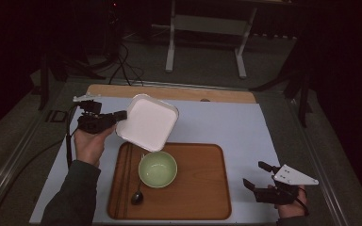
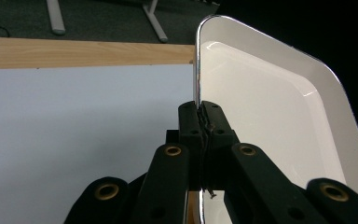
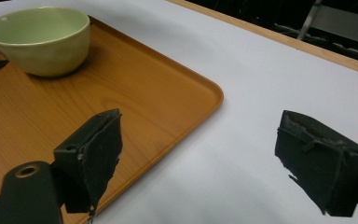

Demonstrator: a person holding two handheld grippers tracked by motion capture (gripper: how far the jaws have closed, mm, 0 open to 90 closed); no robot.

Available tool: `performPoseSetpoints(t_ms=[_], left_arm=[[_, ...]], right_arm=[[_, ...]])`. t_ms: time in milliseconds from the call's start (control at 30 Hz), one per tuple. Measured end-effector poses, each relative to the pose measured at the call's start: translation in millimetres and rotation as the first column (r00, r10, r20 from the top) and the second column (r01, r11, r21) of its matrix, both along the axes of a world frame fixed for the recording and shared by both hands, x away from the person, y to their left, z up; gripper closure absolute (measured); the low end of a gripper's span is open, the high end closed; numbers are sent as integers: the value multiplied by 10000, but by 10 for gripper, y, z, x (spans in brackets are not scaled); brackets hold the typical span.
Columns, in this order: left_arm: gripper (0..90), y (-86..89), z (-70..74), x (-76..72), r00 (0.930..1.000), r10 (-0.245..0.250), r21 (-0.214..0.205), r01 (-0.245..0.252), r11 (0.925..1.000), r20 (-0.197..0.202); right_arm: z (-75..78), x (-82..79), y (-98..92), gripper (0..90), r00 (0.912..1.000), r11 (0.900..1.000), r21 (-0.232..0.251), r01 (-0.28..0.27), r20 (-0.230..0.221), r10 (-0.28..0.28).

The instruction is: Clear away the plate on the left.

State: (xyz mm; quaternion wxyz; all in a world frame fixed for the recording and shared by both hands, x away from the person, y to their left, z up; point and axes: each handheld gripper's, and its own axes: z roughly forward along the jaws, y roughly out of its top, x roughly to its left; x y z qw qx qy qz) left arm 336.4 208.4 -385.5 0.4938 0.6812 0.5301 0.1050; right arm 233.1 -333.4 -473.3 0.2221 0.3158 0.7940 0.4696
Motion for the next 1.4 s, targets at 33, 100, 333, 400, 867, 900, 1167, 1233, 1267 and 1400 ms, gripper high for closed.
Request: performPoseSetpoints(t_ms=[33,100,333,400,867,900,1167,1233,1267,1400], left_arm=[[896,-18,4,7,10000,-30,18,30,10000,6],[896,-55,12,22,9999,-105,53,104,9999,36],[896,-200,31,76,9993,-378,266,376,9989,68],[896,-247,34,93,9988,-475,390,471,9981,75],[896,-520,27,211,9945,-1049,859,1050,9908,-51],[896,-537,26,220,9939,-1097,891,1099,9899,-67],[896,-683,-9,282,9882,-1520,1182,1530,9811,-173],[896,-738,-29,302,9848,-1729,1290,1737,9763,-169],[896,-764,-36,307,9832,-1820,1360,1825,9738,-159],[896,-871,-66,327,9747,-2230,1599,2229,9617,-172]], right_arm=[[0,0,0,147,10000,10000,4,5,-1,-5],[0,0,-1,147,10000,10000,15,2,18,-2],[0,0,-1,147,10000,10000,20,5,27,-5],[0,-1,-3,147,10000,10000,26,21,13,-21],[-1,-1,-4,146,10000,10000,22,26,12,-26],[0,-1,-4,147,10000,10000,32,30,9,-30],[-1,0,-7,147,10000,10000,31,26,7,-26],[-1,1,-9,146,10000,10000,43,25,15,-26],[-2,1,-8,146,10000,10000,51,28,20,-28],[-2,2,-9,146,10000,10000,47,22,15,-23]])
